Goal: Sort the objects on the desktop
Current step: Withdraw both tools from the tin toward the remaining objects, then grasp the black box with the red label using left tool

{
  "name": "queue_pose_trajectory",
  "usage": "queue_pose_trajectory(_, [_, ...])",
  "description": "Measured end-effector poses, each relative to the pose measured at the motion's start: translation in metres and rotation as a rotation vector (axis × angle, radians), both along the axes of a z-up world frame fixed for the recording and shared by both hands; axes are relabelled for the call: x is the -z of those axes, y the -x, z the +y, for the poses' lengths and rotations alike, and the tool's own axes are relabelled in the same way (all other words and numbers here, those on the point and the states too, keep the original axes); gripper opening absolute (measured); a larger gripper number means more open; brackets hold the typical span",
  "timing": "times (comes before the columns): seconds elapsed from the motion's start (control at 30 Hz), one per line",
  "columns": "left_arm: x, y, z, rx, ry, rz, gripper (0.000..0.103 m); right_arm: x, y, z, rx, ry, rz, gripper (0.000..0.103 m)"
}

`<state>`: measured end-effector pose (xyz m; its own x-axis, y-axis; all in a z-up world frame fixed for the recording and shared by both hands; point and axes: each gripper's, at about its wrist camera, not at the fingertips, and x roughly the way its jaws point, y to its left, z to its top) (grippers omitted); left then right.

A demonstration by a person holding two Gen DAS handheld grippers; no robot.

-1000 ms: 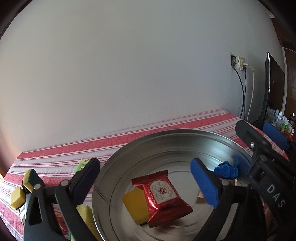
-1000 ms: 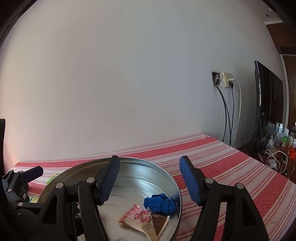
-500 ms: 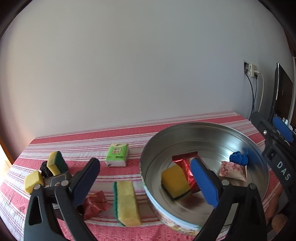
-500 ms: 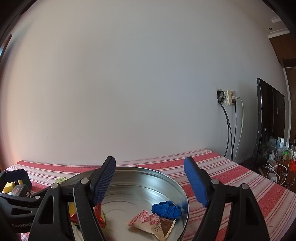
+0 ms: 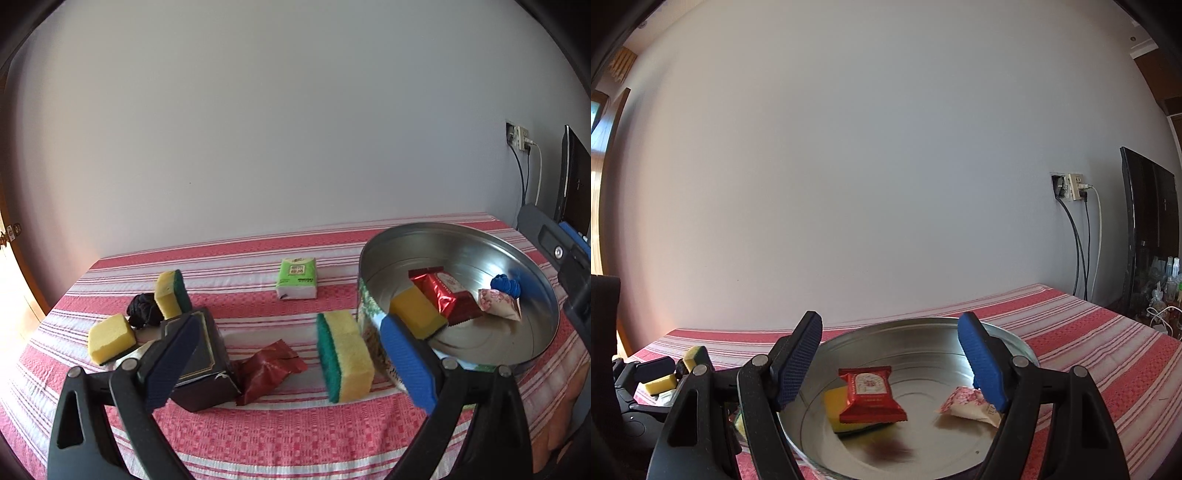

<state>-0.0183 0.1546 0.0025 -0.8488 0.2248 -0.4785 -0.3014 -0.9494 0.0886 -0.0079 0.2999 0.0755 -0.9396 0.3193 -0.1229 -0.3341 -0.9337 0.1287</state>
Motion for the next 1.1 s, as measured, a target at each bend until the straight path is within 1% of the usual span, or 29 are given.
queue_pose_trajectory(0.1, [0.003,0.001,-0.019,-0.03,-0.009,-0.02,0.1,0.001,0.002,-0.016,-0.044,0.003,-0.024,0.078])
queue_pose_trajectory(0.23, [0.009,0.006,-0.052,-0.087,-0.039,-0.062,0.1,0.003,0.006,-0.039,-0.112,-0.003,-0.058,0.078])
queue_pose_trajectory(0.4, [0.021,0.011,-0.091,-0.172,-0.029,-0.092,0.1,0.009,0.016,-0.072,-0.202,-0.023,-0.11,0.078])
queue_pose_trajectory(0.5, [0.028,0.015,-0.113,-0.226,-0.026,-0.112,0.1,0.013,0.025,-0.09,-0.251,-0.022,-0.151,0.078])
queue_pose_trajectory(0.63, [0.035,0.02,-0.138,-0.274,-0.052,-0.146,0.1,0.02,0.037,-0.114,-0.318,-0.026,-0.211,0.078])
queue_pose_trajectory(0.83, [0.038,0.027,-0.157,-0.297,-0.101,-0.165,0.1,0.029,0.061,-0.137,-0.38,-0.051,-0.324,0.078])
queue_pose_trajectory(0.87, [0.037,0.028,-0.158,-0.29,-0.114,-0.17,0.1,0.029,0.065,-0.138,-0.384,-0.042,-0.338,0.077])
queue_pose_trajectory(0.93, [0.035,0.03,-0.156,-0.258,-0.135,-0.177,0.1,0.031,0.067,-0.133,-0.368,-0.002,-0.349,0.077])
queue_pose_trajectory(1.0, [0.033,0.033,-0.151,-0.228,-0.14,-0.176,0.1,0.034,0.067,-0.127,-0.372,0.037,-0.364,0.077])
queue_pose_trajectory(1.07, [0.03,0.041,-0.141,-0.194,-0.146,-0.183,0.1,0.036,0.06,-0.123,-0.373,0.053,-0.377,0.076])
queue_pose_trajectory(1.1, [0.028,0.045,-0.136,-0.175,-0.153,-0.189,0.1,0.039,0.057,-0.122,-0.37,0.051,-0.385,0.074])
